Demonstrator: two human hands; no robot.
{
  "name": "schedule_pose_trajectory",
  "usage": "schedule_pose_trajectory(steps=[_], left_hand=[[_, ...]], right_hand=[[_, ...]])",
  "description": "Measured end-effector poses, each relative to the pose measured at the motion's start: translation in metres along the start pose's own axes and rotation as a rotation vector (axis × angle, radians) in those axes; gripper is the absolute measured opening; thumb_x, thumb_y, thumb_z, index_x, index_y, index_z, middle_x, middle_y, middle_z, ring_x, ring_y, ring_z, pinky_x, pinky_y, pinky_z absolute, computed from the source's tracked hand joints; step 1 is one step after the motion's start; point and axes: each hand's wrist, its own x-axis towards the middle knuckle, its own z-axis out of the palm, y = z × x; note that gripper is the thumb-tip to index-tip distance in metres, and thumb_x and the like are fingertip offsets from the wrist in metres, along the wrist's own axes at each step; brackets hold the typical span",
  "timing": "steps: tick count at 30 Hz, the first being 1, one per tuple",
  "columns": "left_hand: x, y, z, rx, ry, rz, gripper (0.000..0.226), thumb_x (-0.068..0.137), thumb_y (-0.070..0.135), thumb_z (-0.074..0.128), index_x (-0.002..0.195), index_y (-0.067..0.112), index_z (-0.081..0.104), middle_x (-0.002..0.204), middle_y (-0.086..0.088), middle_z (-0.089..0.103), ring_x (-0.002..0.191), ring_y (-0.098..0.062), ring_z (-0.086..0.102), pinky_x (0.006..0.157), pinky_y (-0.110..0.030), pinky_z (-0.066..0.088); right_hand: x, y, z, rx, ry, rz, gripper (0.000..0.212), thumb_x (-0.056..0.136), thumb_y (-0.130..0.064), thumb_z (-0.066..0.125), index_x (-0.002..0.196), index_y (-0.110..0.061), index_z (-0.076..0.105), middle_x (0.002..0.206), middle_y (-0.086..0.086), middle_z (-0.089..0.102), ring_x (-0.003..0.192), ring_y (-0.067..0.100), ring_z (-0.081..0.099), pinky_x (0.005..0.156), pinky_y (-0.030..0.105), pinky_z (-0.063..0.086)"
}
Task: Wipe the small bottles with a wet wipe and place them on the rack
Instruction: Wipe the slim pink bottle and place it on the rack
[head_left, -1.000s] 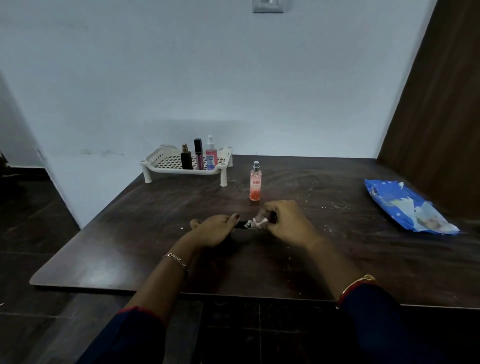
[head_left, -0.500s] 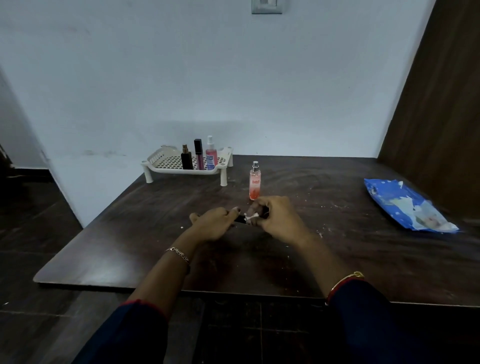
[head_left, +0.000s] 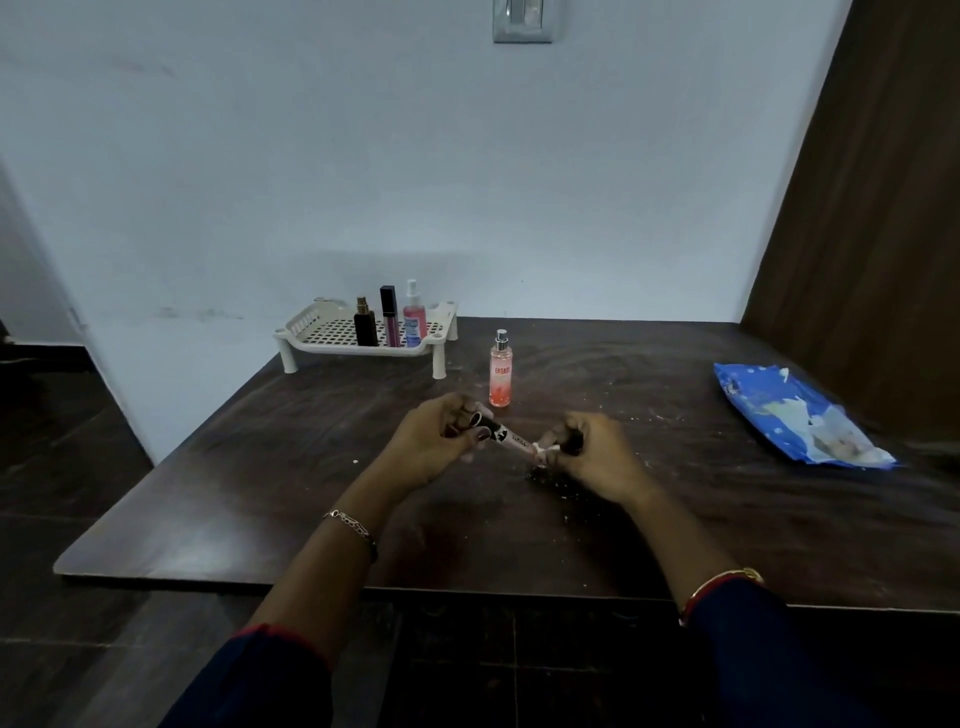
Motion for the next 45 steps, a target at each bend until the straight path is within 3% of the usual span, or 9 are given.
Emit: schedule_pose_trajectory(steps=[3,7,14,20,24,28,34,39,45], left_hand=[[0.003,0.001,0.001,0.127,0.082,0.005,0.017,0.088,0.013,0.061,0.103,0.021,0.062,0.085,0.001,0.072,0.071,-0.014,0.070,0.068,-0.022,0.056],[0.010,0.004,0.003,0.306,0.147,0.070,0.003,0.089,0.027,0.061,0.088,0.024,0.061,0.077,0.005,0.068,0.065,-0.007,0.064,0.060,-0.017,0.048],[0.015,-0.003,0.001,0.318,0.185,-0.023,0.033,0.089,0.045,0.055,0.071,0.018,0.060,0.061,0.000,0.060,0.056,-0.013,0.056,0.056,-0.031,0.045],[0.022,-0.006,0.001,0.334,0.151,-0.086,0.031,0.091,0.047,0.051,0.073,0.024,0.062,0.062,0.001,0.056,0.055,-0.010,0.048,0.049,-0.021,0.035],[0.024,-0.007,0.002,0.371,0.189,-0.092,0.034,0.089,0.051,0.051,0.077,0.023,0.066,0.056,0.004,0.053,0.052,-0.009,0.048,0.047,-0.021,0.034],[0.026,-0.007,0.005,0.427,0.229,-0.097,0.043,0.088,0.053,0.052,0.070,0.017,0.067,0.049,0.005,0.049,0.046,-0.007,0.045,0.046,-0.021,0.031],[0.020,-0.018,0.016,0.421,0.186,-0.154,0.050,0.085,0.058,0.052,0.053,0.020,0.059,0.042,0.009,0.054,0.039,-0.001,0.048,0.047,-0.020,0.034],[0.013,-0.020,0.020,0.215,0.190,-0.139,0.041,0.084,0.054,0.056,0.064,0.020,0.065,0.053,0.012,0.067,0.047,-0.001,0.063,0.047,-0.012,0.044],[0.011,-0.011,0.021,-0.138,0.144,-0.134,0.021,0.084,0.027,0.067,0.078,0.007,0.061,0.081,-0.004,0.075,0.070,-0.016,0.073,0.062,-0.025,0.056]], right_hand=[[0.000,-0.004,0.001,0.011,-0.002,0.002,0.012,0.075,0.000,0.073,0.080,-0.004,0.063,0.085,-0.007,0.072,0.081,0.009,0.067,0.078,0.033,0.054],[0.006,-0.030,0.012,0.078,0.074,-0.060,0.032,0.071,-0.004,0.078,0.064,-0.028,0.058,0.072,-0.016,0.066,0.068,-0.004,0.062,0.065,0.020,0.051],[-0.002,-0.024,0.017,0.022,0.142,-0.054,0.040,0.066,-0.005,0.081,0.054,-0.031,0.053,0.055,-0.021,0.055,0.056,-0.015,0.054,0.050,0.002,0.037],[-0.005,-0.010,0.002,-0.106,0.045,0.033,0.022,0.067,-0.009,0.081,0.063,-0.024,0.066,0.067,-0.016,0.065,0.057,-0.009,0.056,0.050,0.004,0.038],[0.006,-0.030,0.011,-0.114,0.052,-0.060,0.032,0.069,-0.008,0.079,0.058,-0.029,0.058,0.063,-0.018,0.062,0.058,-0.012,0.056,0.047,0.004,0.038],[0.012,-0.045,0.021,-0.090,0.089,-0.137,0.017,0.071,-0.013,0.080,0.072,-0.022,0.065,0.070,-0.013,0.065,0.060,-0.007,0.056,0.051,0.006,0.039],[0.003,-0.030,0.012,-0.092,0.054,-0.103,0.032,0.070,-0.009,0.080,0.061,-0.031,0.060,0.065,-0.016,0.062,0.060,-0.006,0.058,0.053,0.009,0.044],[0.000,-0.018,0.001,-0.195,0.060,-0.083,0.036,0.070,-0.003,0.076,0.059,-0.031,0.056,0.073,-0.011,0.066,0.064,-0.001,0.059,0.057,0.014,0.046],[-0.005,-0.006,-0.015,-0.074,0.021,-0.009,0.019,0.070,0.004,0.075,0.070,-0.014,0.070,0.078,0.000,0.072,0.067,0.002,0.062,0.060,0.009,0.049]])
